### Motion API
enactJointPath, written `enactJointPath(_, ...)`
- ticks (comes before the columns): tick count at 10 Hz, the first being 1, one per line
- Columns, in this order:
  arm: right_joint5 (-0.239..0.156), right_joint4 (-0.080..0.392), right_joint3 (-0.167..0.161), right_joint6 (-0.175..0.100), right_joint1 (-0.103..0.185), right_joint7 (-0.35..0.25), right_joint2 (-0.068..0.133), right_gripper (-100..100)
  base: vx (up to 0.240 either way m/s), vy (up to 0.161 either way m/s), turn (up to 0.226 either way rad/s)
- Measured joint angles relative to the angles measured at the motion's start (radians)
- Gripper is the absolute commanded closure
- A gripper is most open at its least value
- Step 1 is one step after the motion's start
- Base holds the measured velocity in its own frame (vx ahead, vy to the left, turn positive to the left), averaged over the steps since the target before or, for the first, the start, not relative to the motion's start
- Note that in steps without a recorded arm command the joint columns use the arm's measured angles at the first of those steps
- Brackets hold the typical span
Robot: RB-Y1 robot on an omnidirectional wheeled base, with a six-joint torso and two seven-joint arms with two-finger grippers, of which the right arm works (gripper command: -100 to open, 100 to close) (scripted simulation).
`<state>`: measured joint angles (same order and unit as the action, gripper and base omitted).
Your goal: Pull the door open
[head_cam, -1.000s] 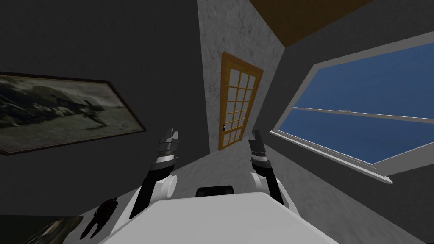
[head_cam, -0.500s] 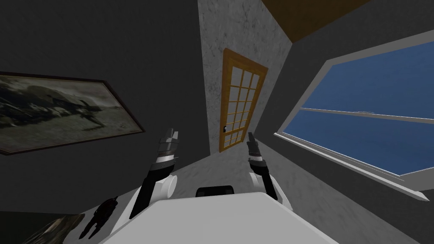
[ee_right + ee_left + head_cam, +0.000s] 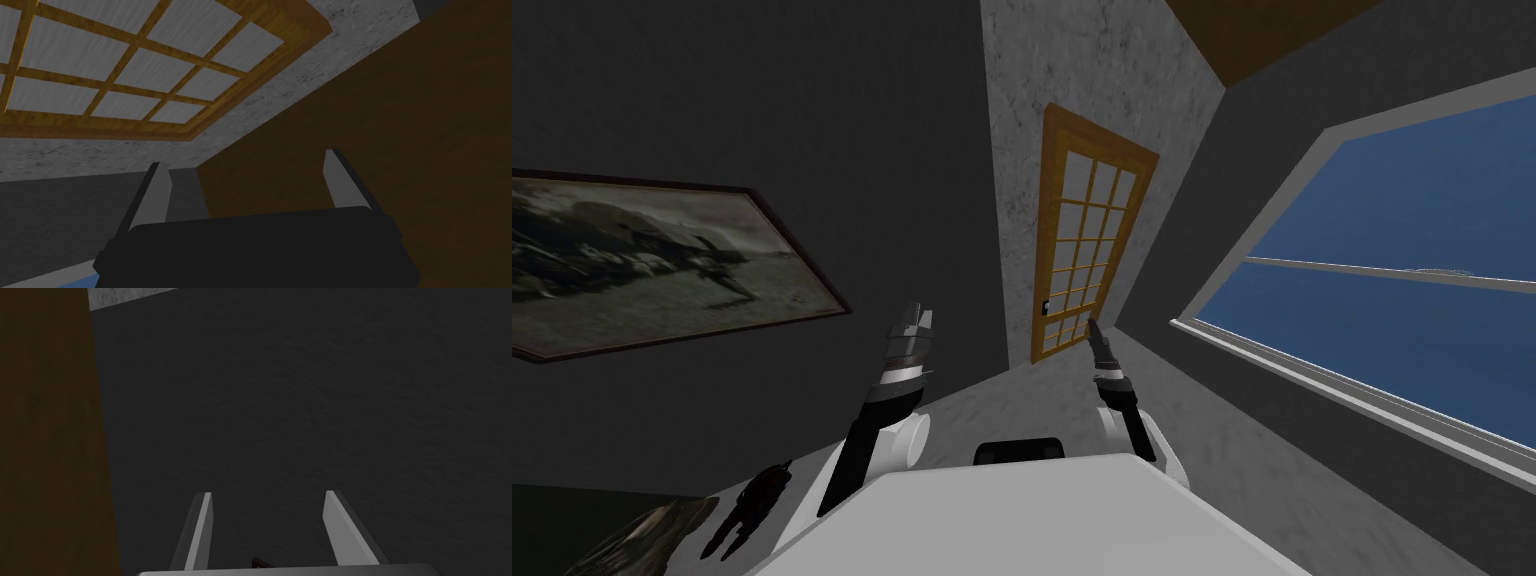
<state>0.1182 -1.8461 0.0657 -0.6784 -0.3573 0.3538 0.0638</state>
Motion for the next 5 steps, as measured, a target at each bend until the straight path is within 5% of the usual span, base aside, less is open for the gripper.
enactJointPath(5, 0.035, 0.143, 0.024, -0.024, 0.051, 0.099, 0.015, -100, 0.073, -0.033, 0.063)
